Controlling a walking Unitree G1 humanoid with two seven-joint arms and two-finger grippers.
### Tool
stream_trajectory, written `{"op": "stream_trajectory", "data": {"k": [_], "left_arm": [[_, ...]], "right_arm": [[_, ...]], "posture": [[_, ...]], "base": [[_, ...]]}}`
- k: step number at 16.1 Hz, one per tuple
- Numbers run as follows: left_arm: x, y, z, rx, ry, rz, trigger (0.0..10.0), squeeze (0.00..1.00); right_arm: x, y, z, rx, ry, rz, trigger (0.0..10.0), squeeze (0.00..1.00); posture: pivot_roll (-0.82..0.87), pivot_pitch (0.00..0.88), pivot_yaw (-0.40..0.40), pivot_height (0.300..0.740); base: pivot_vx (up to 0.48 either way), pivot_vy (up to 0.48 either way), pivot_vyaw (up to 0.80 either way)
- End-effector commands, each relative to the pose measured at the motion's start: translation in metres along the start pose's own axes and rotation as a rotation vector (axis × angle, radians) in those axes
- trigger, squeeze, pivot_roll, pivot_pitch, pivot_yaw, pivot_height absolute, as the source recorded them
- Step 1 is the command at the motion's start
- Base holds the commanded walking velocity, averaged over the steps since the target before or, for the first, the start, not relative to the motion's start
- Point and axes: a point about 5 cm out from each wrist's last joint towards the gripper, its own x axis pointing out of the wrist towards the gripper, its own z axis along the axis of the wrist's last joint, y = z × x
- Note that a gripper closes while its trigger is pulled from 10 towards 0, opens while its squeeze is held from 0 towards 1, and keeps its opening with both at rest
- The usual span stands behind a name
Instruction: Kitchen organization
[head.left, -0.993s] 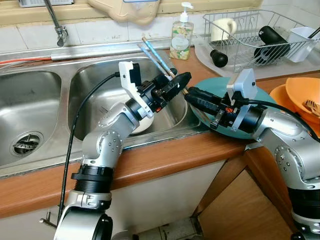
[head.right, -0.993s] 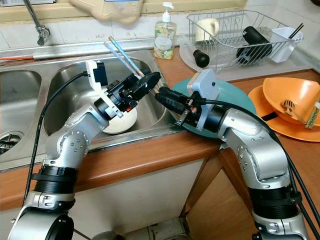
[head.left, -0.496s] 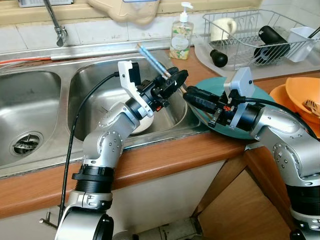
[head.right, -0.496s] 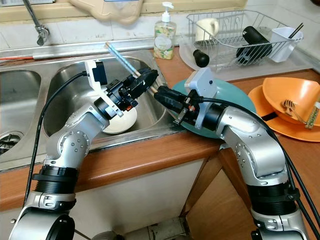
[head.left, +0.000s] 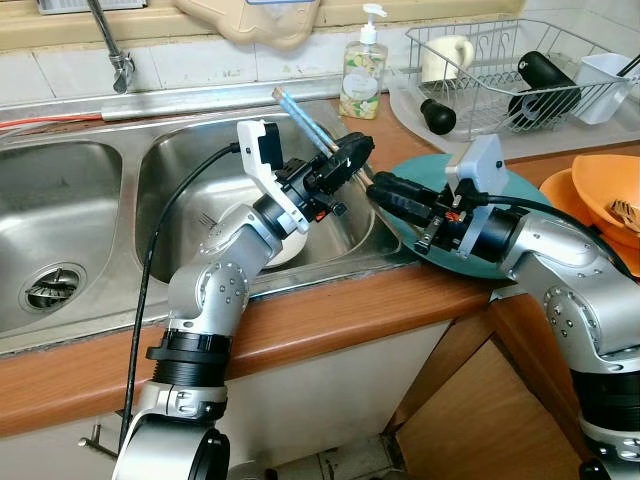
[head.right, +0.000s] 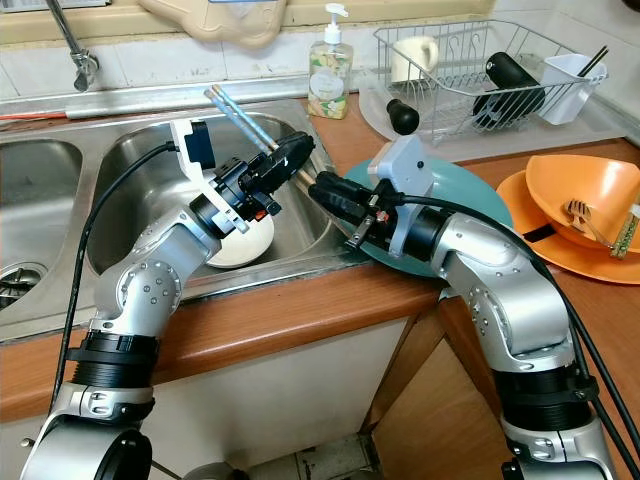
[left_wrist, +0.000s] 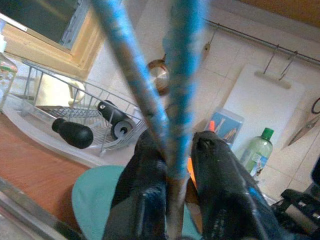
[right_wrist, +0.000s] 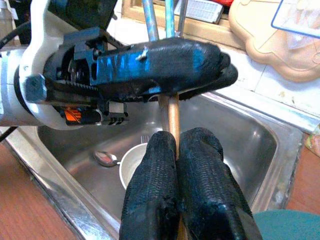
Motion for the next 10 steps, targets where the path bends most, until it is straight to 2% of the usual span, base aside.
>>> {"op": "stream_trajectory", "data": {"k": [1,4,5,6,7,8,10], "left_arm": [[-0.003,0.008,0.010,0.029,-0.020,0.064,0.0,0.00],[-0.003,0.009,0.012,0.030,-0.029,0.077,0.0,0.00],[-0.003,0.009,0.012,0.030,-0.031,0.079,0.0,0.00],[-0.003,0.010,0.013,0.029,-0.036,0.083,0.0,0.00],[-0.004,0.011,0.014,0.031,-0.042,0.094,0.0,0.00],[-0.004,0.013,0.016,0.036,-0.051,0.114,0.0,0.00],[-0.006,0.019,0.020,0.044,-0.070,0.158,0.0,0.00]], "right_arm": [[0.001,0.001,0.006,-0.033,-0.023,0.012,10.0,0.00],[0.002,0.001,0.006,-0.024,-0.019,0.005,10.0,0.00],[0.003,0.001,0.006,-0.007,-0.022,0.006,10.0,1.00],[0.003,0.001,0.006,-0.013,-0.023,-0.002,10.0,1.00],[0.002,0.000,0.007,-0.035,-0.022,-0.019,10.0,0.64],[0.002,0.000,0.007,-0.044,-0.021,-0.024,10.0,0.00],[0.002,0.000,0.007,-0.047,-0.020,-0.024,10.0,0.00]], "posture": [[-0.10,0.000,0.035,0.740],[-0.10,0.000,0.035,0.740],[-0.10,0.000,0.037,0.740],[-0.10,0.000,0.037,0.740],[-0.10,0.000,0.038,0.740],[-0.10,0.000,0.038,0.740],[-0.10,0.000,0.038,0.740]], "base": [[0.000,0.000,0.00],[0.000,0.000,0.00],[0.000,0.000,0.00],[0.000,0.000,0.00],[0.000,0.000,0.00],[0.000,0.000,0.00],[0.000,0.000,0.00]]}}
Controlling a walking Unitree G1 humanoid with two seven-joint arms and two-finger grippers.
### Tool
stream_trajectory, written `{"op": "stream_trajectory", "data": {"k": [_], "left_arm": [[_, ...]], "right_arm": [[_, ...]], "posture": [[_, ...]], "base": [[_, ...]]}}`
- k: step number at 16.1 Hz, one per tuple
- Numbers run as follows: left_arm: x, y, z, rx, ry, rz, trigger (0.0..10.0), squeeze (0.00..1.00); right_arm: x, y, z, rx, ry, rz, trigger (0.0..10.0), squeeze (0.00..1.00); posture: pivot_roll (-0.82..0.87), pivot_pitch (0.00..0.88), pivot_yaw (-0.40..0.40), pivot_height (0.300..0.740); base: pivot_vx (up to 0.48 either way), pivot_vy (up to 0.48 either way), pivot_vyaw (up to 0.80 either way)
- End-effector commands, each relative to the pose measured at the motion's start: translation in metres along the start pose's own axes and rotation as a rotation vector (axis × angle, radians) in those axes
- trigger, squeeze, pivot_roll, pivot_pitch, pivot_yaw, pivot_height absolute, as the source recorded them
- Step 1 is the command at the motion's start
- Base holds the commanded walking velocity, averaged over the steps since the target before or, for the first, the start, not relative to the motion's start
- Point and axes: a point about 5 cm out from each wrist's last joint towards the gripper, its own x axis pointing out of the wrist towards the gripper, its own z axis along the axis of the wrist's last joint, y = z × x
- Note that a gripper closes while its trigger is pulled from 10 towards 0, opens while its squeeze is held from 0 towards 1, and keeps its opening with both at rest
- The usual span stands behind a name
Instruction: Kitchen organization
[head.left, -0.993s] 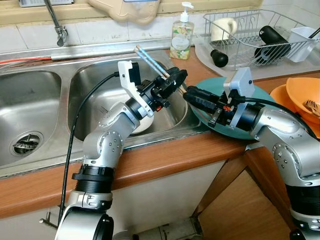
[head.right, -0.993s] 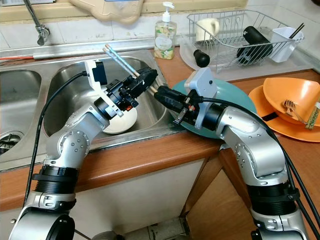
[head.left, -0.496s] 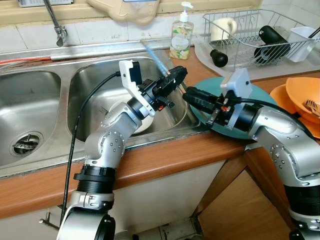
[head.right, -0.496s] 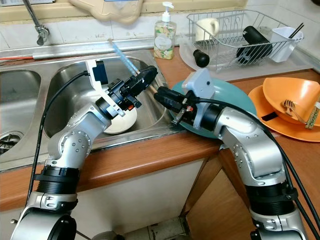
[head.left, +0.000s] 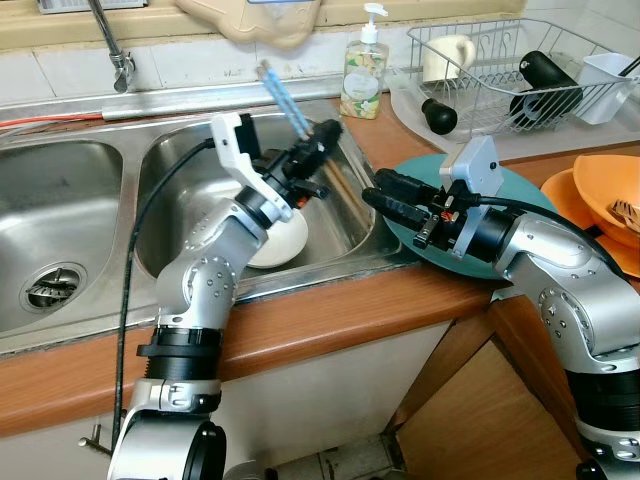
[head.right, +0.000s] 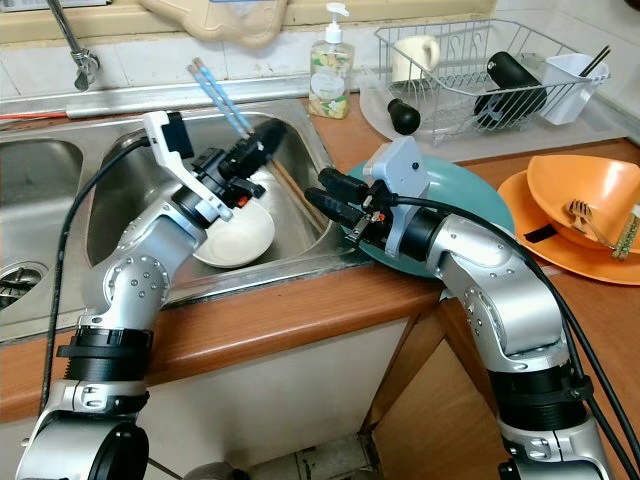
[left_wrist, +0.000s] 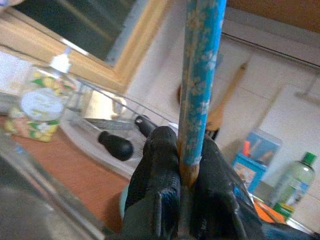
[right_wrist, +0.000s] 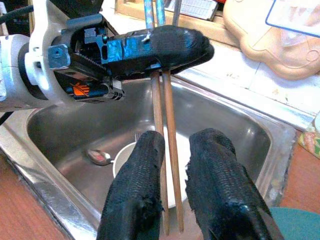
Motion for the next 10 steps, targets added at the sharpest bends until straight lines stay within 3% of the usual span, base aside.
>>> {"op": "stream_trajectory", "data": {"k": [1,2,3,4,8,9,10], "left_arm": [[0.002,0.005,0.008,0.030,-0.022,0.038,0.0,0.00],[-0.002,0.026,0.014,0.060,-0.030,0.190,0.0,0.00],[-0.004,0.035,0.015,0.079,-0.021,0.257,0.0,0.00],[-0.011,0.053,0.018,0.117,0.001,0.397,0.0,0.00],[-0.023,0.078,0.022,0.157,0.040,0.598,0.0,0.00],[-0.034,0.096,0.019,0.177,0.094,0.738,10.0,0.00],[-0.036,0.099,0.017,0.188,0.114,0.772,10.0,0.00]], "right_arm": [[-0.001,0.002,0.008,-0.040,-0.022,0.006,10.0,0.00],[-0.002,0.006,0.007,-0.055,-0.005,0.015,10.0,0.00],[-0.003,0.008,0.006,-0.068,0.007,0.020,10.0,0.00],[-0.003,0.014,0.004,-0.090,0.033,0.035,10.0,0.00],[-0.001,0.024,0.001,-0.116,0.075,0.036,10.0,0.00],[0.001,0.032,-0.003,-0.136,0.107,0.010,10.0,0.00],[0.001,0.034,-0.004,-0.142,0.115,0.004,10.0,0.00]], "posture": [[-0.10,0.000,0.039,0.740],[-0.10,0.000,0.040,0.740],[-0.10,0.000,0.040,0.740],[-0.10,0.000,0.042,0.740],[-0.11,0.000,0.041,0.740],[-0.13,0.000,0.045,0.740],[-0.13,0.000,0.045,0.740]], "base": [[0.000,0.000,0.00],[0.000,0.000,0.00],[0.000,0.000,0.00],[0.000,0.000,0.00],[0.000,0.000,0.00],[0.000,0.000,0.00],[0.000,0.000,0.00]]}}
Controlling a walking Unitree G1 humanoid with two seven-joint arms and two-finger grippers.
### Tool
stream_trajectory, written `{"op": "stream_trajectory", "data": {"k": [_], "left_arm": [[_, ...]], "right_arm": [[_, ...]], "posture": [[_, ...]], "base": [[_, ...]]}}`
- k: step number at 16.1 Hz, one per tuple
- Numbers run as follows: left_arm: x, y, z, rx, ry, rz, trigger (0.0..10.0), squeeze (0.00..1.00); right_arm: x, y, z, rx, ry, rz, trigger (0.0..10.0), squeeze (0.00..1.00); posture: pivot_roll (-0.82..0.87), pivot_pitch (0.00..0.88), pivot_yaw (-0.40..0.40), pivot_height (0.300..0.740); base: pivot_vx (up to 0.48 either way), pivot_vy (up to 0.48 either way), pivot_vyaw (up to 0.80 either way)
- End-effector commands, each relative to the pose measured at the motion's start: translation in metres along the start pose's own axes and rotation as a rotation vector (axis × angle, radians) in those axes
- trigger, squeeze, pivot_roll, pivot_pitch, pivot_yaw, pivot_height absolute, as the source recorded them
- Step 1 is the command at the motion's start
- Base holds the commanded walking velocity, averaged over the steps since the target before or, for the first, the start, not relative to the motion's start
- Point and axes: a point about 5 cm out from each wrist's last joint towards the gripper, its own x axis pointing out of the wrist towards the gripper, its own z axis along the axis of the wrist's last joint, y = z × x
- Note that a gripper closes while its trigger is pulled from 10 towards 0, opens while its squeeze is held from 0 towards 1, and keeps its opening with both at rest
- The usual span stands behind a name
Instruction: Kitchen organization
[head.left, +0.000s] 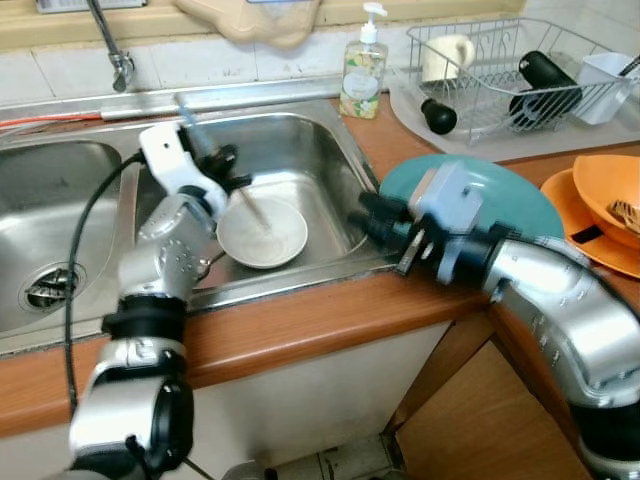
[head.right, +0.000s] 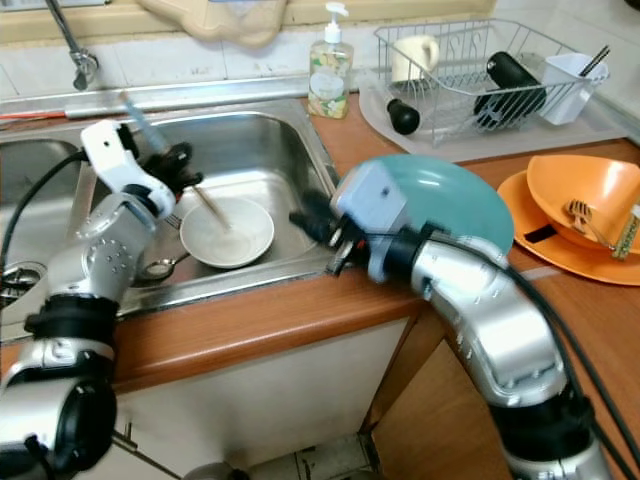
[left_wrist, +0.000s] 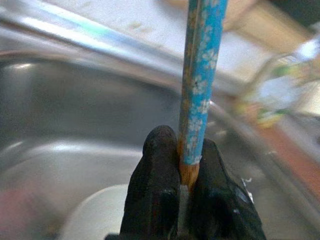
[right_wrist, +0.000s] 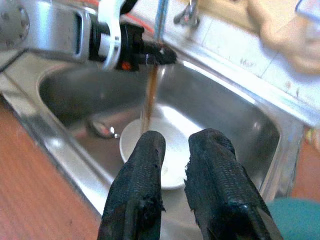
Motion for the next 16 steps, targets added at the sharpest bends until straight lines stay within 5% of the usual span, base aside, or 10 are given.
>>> {"op": "stream_trajectory", "data": {"k": [1,2,3,11,16], "left_arm": [[0.003,0.004,-0.005,0.035,0.042,0.056,10.0,0.00],[0.003,0.007,-0.013,0.027,0.081,0.077,10.0,0.60],[0.003,0.010,-0.017,0.022,0.097,0.101,10.0,1.00],[0.003,0.012,-0.029,0.024,0.159,0.097,10.0,1.00],[0.003,0.001,-0.011,0.105,0.041,-0.013,10.0,1.00]], "right_arm": [[0.001,0.005,0.001,-0.027,0.019,-0.024,10.0,0.00],[0.003,0.011,0.000,-0.027,0.020,-0.041,10.0,0.00],[0.005,0.012,-0.001,-0.014,0.014,-0.070,10.0,0.00],[0.016,0.021,-0.006,0.124,0.014,-0.264,10.0,0.00],[0.012,0.010,-0.010,0.158,0.030,-0.386,10.0,0.00]], "posture": [[-0.13,0.000,0.043,0.740],[-0.13,0.000,0.040,0.740],[-0.14,0.000,0.037,0.740],[-0.13,0.000,0.030,0.740],[-0.13,0.000,0.032,0.740]], "base": [[0.000,0.000,0.00],[0.000,0.000,0.00],[0.000,0.000,0.00],[0.000,0.000,0.00],[0.000,0.000,0.00]]}}
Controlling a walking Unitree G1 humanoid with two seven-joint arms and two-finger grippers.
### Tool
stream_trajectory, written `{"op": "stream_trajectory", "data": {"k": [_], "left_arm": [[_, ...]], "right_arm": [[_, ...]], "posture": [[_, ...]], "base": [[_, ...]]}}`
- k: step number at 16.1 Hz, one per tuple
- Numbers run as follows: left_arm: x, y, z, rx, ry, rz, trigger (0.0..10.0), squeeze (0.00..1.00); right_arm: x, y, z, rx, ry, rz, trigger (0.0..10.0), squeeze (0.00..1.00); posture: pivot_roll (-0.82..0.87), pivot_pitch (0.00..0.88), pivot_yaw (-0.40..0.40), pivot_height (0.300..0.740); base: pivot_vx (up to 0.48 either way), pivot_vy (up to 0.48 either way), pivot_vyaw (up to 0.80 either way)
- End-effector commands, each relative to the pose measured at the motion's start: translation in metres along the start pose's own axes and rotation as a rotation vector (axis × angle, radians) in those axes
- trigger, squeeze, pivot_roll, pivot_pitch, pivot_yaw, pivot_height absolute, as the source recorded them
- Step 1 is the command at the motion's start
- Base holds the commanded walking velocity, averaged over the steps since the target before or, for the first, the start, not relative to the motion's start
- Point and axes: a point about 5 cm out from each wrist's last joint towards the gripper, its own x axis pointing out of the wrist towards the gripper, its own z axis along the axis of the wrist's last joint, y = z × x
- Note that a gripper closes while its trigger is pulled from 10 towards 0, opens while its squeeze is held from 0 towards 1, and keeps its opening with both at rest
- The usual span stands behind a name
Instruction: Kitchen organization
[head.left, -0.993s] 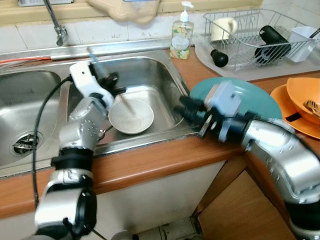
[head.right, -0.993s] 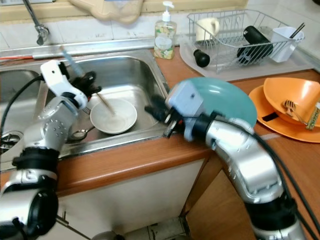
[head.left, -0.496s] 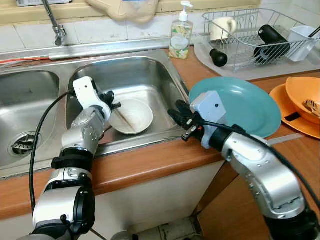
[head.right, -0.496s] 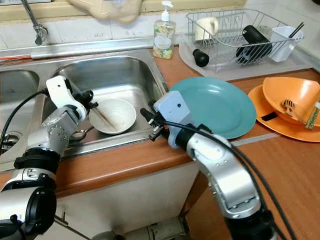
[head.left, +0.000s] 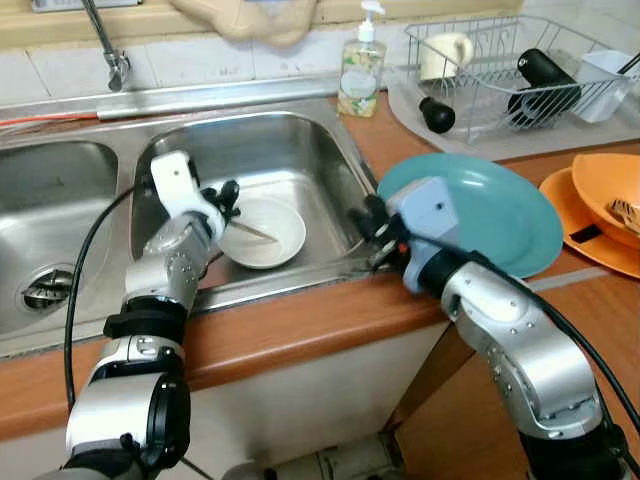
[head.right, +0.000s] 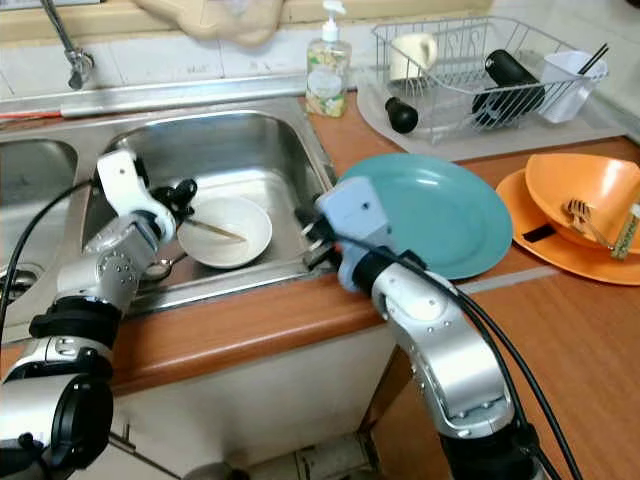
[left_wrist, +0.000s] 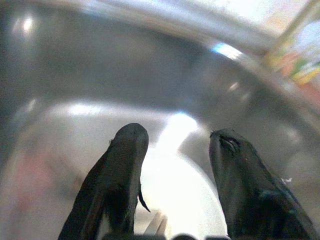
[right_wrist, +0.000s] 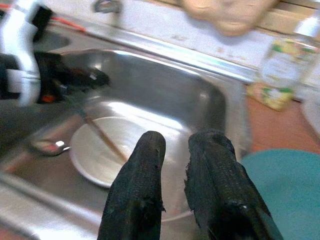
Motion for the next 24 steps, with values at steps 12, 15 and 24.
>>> {"op": "stream_trajectory", "data": {"k": [12,15,24], "left_arm": [[-0.043,-0.046,0.060,0.349,-0.359,-0.442,10.0,0.05],[-0.072,-0.057,0.030,0.335,-0.256,-0.604,10.0,0.00],[-0.106,-0.046,0.004,0.319,-0.125,-0.653,10.0,1.00]], "right_arm": [[-0.035,-0.052,0.002,0.084,0.053,-0.342,10.0,0.29],[-0.048,-0.059,-0.005,0.125,0.122,-0.421,10.0,1.00],[-0.072,-0.087,-0.015,0.172,0.278,-0.646,10.0,1.00]], "posture": [[-0.15,0.000,0.029,0.740],[-0.15,0.000,0.036,0.740],[-0.15,0.000,0.022,0.740]], "base": [[0.000,0.000,0.00],[0.000,0.000,0.00],[0.000,0.000,0.00]]}}
